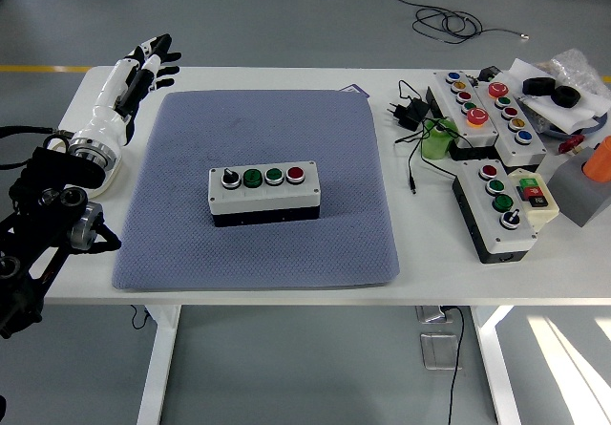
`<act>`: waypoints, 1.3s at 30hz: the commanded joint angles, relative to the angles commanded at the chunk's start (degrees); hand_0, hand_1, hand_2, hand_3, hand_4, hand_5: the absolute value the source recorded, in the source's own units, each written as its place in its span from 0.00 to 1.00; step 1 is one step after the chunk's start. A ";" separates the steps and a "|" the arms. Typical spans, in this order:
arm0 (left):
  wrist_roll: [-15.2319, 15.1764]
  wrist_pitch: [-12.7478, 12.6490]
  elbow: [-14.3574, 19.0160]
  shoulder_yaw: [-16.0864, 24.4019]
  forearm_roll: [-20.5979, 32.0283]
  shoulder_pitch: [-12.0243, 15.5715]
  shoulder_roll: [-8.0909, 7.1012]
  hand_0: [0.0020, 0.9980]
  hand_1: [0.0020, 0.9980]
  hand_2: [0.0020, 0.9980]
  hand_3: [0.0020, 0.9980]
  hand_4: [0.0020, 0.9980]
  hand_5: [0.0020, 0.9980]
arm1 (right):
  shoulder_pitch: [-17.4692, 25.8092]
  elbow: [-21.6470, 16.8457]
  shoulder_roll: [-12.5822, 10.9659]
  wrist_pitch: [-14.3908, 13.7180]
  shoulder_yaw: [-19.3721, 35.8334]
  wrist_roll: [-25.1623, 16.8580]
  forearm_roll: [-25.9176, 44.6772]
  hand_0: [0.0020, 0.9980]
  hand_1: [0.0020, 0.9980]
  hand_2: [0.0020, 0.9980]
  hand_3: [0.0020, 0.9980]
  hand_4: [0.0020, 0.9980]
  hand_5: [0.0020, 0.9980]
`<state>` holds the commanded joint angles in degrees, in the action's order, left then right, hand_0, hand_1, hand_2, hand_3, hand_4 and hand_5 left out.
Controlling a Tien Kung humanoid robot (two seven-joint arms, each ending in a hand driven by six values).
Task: Pick up the button,place it on the desk,press the button,press the button
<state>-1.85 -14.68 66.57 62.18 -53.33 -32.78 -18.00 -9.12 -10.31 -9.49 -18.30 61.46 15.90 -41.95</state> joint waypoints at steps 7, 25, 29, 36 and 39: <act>0.45 1.56 -0.05 4.39 11.91 2.17 0.50 0.78 0.81 0.85 0.89 0.69 1.00 | 0.49 0.00 0.09 -0.03 -0.14 0.05 0.08 0.79 0.80 0.82 0.75 0.41 0.48; 0.31 3.72 0.49 5.20 11.49 2.24 1.13 0.78 0.81 0.83 0.88 0.67 1.00 | 0.03 0.00 0.09 0.05 0.08 -0.10 0.22 0.79 0.80 0.82 0.75 0.41 0.48; 0.24 3.58 0.50 5.34 11.51 2.38 0.99 0.78 0.81 0.83 0.89 0.67 1.00 | -0.01 0.00 0.18 0.02 0.09 -0.04 0.22 0.79 0.80 0.82 0.75 0.41 0.48; 0.31 3.75 0.44 5.63 11.62 2.28 0.72 0.78 0.81 0.83 0.88 0.67 1.00 | -0.14 0.00 0.20 0.04 0.22 0.00 0.09 0.79 0.80 0.82 0.75 0.41 0.48; 0.38 3.79 0.42 5.63 11.64 2.26 0.68 0.77 0.80 0.83 0.88 0.67 1.00 | -0.15 0.00 0.19 0.04 0.29 0.00 0.02 0.79 0.80 0.82 0.75 0.41 0.48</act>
<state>-1.47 -10.89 66.99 67.81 -41.69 -30.53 -17.32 -9.27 -10.31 -9.31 -18.26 61.75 15.90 -41.93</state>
